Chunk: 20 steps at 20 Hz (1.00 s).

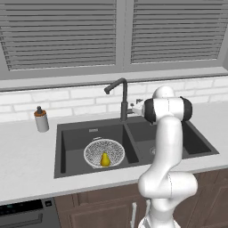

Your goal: Put the colander in the sink, put the pear in the colander, and turn on the sink faucet and pour water over the colander.

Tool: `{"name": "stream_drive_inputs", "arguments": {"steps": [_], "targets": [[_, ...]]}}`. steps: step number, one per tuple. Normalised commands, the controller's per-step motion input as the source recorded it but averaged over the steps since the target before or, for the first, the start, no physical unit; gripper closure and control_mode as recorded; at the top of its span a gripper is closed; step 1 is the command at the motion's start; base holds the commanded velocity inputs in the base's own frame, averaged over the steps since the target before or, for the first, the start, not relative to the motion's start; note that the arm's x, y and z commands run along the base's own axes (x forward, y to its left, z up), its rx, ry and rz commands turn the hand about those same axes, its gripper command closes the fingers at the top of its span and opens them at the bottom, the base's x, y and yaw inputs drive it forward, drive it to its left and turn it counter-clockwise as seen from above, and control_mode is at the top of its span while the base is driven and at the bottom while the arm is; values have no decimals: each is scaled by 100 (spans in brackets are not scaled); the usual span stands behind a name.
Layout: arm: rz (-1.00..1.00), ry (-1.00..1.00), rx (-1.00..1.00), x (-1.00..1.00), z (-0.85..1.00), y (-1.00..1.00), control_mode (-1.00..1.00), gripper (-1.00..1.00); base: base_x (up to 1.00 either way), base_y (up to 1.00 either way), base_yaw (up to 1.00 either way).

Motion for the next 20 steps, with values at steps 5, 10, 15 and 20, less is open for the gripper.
{"name": "stream_drive_inputs", "arguments": {"steps": [5, 10, 15, 20], "targets": [[-4, 0, 0, 23, 0, 2, -100, 100, 0, 0, 0], [-12, 0, 0, 16, 0, 1, -100, 100, 0, 0, 0], [-14, 0, 1, 25, 0, -15, -100, 100, 0, 0, 0], [-11, 0, 10, 37, 0, -82, -100, 100, 0, 0, 0]]}}
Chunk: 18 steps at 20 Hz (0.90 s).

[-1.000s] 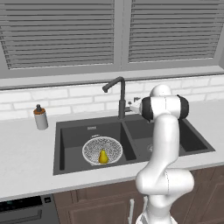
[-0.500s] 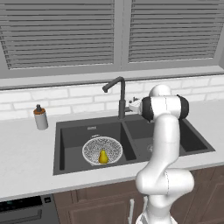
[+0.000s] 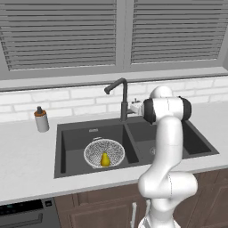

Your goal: Put the colander in the sink, put the pear in the colander, and turn on the sink faucet and pour water over the colander.

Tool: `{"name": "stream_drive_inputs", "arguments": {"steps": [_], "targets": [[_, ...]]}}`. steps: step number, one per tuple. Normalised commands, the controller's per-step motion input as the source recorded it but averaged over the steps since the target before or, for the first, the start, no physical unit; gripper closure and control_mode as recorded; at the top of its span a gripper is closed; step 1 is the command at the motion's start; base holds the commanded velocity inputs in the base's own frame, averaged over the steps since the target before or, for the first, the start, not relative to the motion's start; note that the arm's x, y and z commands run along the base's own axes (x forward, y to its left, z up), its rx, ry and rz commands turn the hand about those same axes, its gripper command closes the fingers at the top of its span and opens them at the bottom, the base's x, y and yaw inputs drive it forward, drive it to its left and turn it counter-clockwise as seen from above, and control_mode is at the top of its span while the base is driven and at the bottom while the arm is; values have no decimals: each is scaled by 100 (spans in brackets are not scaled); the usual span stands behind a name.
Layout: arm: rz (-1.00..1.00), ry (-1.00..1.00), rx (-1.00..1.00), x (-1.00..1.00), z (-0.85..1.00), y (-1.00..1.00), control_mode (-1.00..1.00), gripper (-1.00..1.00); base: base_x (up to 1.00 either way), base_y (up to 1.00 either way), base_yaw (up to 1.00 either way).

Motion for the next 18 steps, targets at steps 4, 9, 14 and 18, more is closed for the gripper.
{"name": "stream_drive_inputs", "arguments": {"steps": [4, 9, 14, 18], "targets": [[-12, 0, 18, 39, 0, -100, -100, 100, 0, 0, 0], [-15, 3, 21, 39, 0, -100, -100, 100, 0, 0, 0], [-14, 5, 24, 37, 0, -100, -100, 100, 0, 0, 0], [-10, 3, 27, 27, 0, -100, -100, 100, 0, 0, 0]]}}
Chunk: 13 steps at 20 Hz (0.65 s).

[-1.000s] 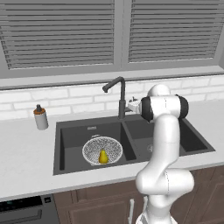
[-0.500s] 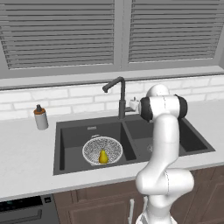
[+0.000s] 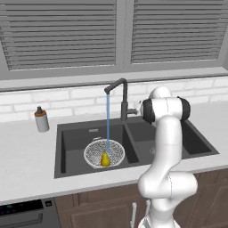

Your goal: Put the colander in the sink, put the pear in the colander, and turn on the sink faucet and pour water over the colander.

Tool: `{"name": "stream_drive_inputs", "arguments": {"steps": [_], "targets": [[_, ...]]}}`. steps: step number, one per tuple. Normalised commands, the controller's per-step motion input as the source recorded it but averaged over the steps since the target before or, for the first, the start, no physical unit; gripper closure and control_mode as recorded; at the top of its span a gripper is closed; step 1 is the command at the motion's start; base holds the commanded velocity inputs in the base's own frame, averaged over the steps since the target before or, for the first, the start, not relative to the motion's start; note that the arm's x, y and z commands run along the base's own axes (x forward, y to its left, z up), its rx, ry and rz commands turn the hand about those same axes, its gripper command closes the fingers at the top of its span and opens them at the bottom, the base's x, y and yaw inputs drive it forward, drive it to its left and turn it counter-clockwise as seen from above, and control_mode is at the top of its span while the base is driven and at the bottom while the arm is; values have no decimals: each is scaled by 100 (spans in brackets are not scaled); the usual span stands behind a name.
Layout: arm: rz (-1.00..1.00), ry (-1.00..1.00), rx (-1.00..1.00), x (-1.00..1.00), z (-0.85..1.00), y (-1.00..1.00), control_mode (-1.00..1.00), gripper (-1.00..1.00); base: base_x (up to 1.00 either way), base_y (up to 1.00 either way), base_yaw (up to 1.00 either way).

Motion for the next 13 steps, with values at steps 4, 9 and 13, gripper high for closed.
{"name": "stream_drive_inputs", "arguments": {"steps": [4, 9, 13], "targets": [[-6, 0, 28, 12, 17, -100, -100, 100, 0, 0, 0], [3, -23, 39, -53, 97, -51, -100, 100, 0, 0, 0], [7, -31, 38, -71, 100, -28, -100, 100, 0, 0, 0]]}}
